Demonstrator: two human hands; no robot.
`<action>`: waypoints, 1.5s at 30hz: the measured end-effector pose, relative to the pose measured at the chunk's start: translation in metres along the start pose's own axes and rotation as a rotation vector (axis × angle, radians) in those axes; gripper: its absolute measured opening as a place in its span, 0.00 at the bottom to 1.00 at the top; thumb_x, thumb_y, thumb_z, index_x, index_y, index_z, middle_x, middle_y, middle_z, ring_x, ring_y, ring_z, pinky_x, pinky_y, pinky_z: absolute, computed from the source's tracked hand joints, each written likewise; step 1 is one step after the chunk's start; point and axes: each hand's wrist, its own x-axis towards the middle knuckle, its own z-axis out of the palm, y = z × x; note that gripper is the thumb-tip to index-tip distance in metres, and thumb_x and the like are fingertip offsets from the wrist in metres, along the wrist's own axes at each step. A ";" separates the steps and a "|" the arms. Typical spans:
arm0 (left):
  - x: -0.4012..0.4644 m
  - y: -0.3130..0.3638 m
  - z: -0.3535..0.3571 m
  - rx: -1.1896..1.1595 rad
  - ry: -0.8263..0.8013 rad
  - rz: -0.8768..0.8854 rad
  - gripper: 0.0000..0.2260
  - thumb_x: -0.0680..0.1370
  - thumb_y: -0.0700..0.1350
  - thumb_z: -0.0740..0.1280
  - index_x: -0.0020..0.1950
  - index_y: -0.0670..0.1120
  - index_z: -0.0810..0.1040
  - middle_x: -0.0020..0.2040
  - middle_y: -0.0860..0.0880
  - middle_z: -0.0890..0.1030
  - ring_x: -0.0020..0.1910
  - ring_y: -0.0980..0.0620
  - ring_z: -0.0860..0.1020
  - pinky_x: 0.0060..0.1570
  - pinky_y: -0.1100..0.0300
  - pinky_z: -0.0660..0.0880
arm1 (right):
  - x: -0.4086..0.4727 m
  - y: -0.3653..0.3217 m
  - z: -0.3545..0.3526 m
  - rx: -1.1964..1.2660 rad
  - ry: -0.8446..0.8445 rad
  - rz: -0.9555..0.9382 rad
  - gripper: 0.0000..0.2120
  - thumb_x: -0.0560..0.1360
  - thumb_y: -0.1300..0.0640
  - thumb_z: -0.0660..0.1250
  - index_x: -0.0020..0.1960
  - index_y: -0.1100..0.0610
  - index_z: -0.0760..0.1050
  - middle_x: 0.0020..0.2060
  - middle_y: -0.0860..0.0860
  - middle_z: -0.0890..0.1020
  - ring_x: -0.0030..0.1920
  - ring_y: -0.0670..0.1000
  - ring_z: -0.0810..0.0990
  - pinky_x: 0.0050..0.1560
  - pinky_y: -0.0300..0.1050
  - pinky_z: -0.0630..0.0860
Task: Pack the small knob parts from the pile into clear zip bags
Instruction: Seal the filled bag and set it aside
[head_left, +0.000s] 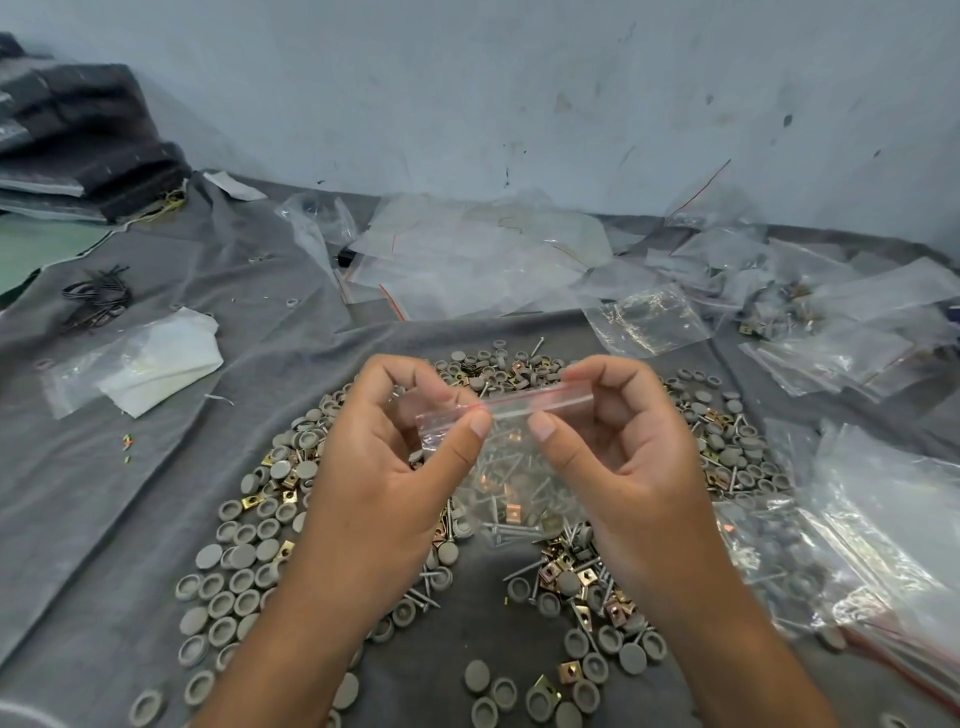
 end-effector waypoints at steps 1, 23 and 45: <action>0.000 0.000 0.000 0.009 -0.006 0.003 0.09 0.73 0.48 0.74 0.47 0.55 0.74 0.44 0.49 0.85 0.38 0.51 0.80 0.34 0.65 0.75 | 0.000 0.000 -0.001 0.009 -0.011 -0.002 0.12 0.74 0.53 0.74 0.55 0.42 0.76 0.47 0.48 0.85 0.47 0.47 0.84 0.48 0.41 0.79; 0.007 0.002 -0.010 -0.096 0.106 0.008 0.21 0.64 0.46 0.79 0.51 0.48 0.73 0.44 0.45 0.87 0.40 0.53 0.85 0.40 0.65 0.79 | 0.002 -0.008 -0.019 -0.073 0.003 -0.065 0.15 0.75 0.56 0.73 0.60 0.50 0.75 0.48 0.53 0.85 0.44 0.52 0.84 0.43 0.41 0.81; 0.000 0.004 0.000 0.008 0.013 0.053 0.11 0.74 0.47 0.74 0.44 0.56 0.71 0.45 0.48 0.85 0.41 0.47 0.79 0.40 0.56 0.79 | -0.002 -0.013 -0.009 -0.133 -0.031 -0.096 0.17 0.73 0.51 0.75 0.60 0.43 0.75 0.49 0.49 0.86 0.49 0.54 0.86 0.45 0.48 0.85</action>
